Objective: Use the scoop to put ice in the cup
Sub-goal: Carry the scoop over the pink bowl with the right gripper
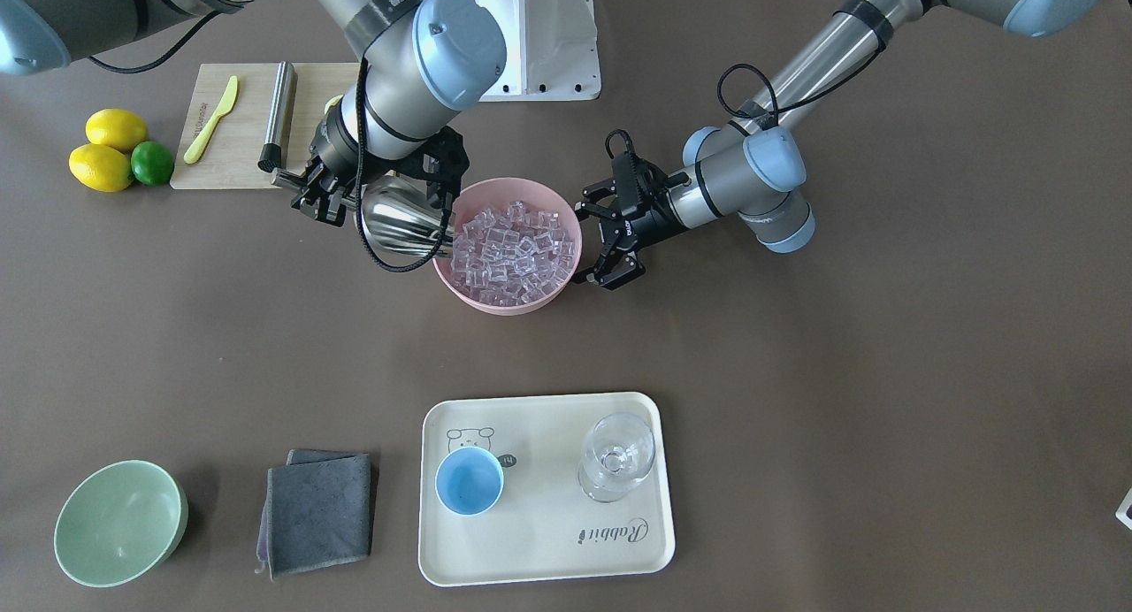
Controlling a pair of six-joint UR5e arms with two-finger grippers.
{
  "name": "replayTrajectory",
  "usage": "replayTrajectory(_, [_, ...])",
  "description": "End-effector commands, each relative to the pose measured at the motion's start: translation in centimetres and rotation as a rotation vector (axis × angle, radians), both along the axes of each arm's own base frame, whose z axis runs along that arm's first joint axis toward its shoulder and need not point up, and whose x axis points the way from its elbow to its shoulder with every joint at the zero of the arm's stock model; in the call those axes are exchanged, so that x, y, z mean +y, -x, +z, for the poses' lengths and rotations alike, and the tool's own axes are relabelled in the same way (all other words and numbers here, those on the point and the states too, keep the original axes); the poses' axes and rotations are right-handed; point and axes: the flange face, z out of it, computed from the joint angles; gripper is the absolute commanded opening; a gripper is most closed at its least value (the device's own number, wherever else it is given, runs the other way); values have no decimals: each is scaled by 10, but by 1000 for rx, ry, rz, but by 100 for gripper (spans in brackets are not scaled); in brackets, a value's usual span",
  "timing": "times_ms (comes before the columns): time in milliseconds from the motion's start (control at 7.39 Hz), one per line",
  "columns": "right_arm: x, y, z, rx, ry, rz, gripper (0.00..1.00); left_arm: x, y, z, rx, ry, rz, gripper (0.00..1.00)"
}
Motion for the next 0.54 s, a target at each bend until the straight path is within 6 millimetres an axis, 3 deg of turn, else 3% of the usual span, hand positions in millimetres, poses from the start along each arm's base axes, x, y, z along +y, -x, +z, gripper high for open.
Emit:
replayTrajectory(0, [-10,24,-10,29,20,3,0,0,0,0,0,-1,2,99])
replayTrajectory(406, [-22,42,-20,54,39,33,0,1,0,0,0,-1,3,99])
